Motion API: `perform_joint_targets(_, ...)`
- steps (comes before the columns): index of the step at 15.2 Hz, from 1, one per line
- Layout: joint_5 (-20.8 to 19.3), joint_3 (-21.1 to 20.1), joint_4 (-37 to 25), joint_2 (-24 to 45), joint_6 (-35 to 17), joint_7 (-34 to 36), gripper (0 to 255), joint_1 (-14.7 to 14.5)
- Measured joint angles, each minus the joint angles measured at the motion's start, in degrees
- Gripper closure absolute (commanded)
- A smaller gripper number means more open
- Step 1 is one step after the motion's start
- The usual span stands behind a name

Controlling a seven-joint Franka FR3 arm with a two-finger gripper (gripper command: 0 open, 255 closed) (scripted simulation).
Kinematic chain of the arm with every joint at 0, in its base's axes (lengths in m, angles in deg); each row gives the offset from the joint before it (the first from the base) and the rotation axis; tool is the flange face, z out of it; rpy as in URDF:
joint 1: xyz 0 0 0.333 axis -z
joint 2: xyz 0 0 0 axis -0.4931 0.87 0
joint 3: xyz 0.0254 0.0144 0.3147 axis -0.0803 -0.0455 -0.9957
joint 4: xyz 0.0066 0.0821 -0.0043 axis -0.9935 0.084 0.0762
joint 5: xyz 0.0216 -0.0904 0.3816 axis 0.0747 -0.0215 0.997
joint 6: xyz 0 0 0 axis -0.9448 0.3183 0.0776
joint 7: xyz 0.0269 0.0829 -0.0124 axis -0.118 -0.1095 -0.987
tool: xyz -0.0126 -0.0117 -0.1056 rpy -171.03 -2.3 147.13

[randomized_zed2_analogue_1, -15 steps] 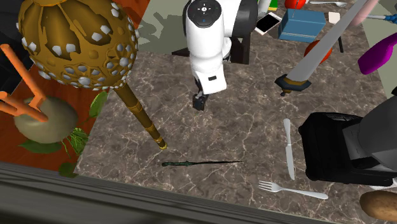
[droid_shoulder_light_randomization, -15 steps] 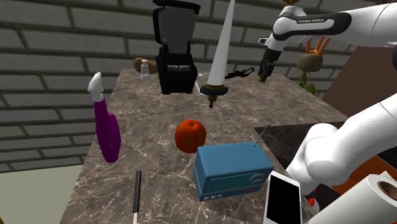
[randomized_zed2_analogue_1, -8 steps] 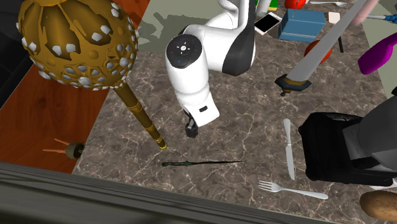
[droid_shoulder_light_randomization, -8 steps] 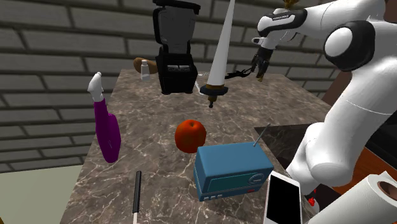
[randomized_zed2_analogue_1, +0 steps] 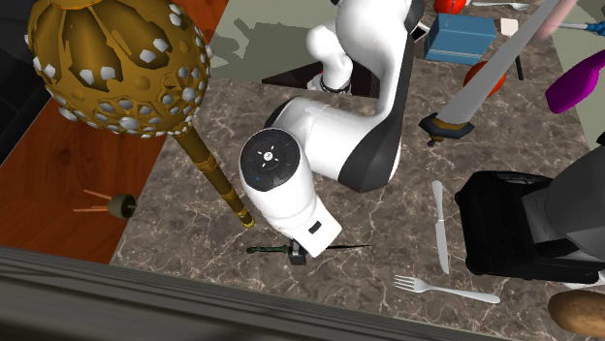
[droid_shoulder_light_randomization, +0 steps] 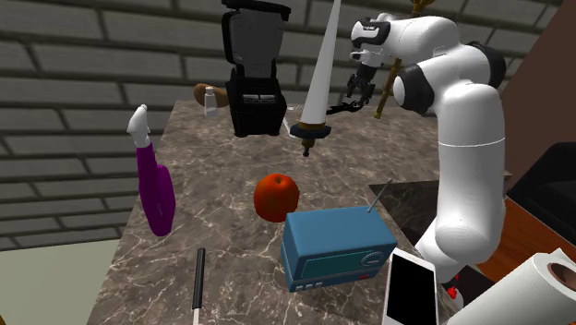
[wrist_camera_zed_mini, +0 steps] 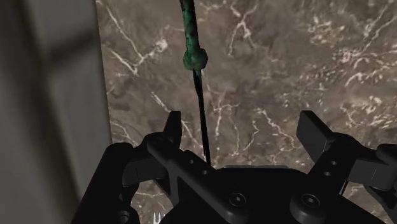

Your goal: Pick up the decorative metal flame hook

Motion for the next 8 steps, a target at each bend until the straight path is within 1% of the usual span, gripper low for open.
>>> perform_joint_targets(2, 2.7, -2.4, -7.7, 5.0, 3.0, -2.8, 0, 4.6)
perform_joint_targets(3, 3.2, -3.0, -8.8, 6.0, 3.3, -3.3, 0, 5.4)
perform_joint_targets(5, 3.8, -3.5, -9.1, 7.0, 2.7, -4.1, 0, 6.1)
perform_joint_targets(8, 3.9, -3.5, -6.6, 7.0, 0.5, -4.8, 0, 5.3)
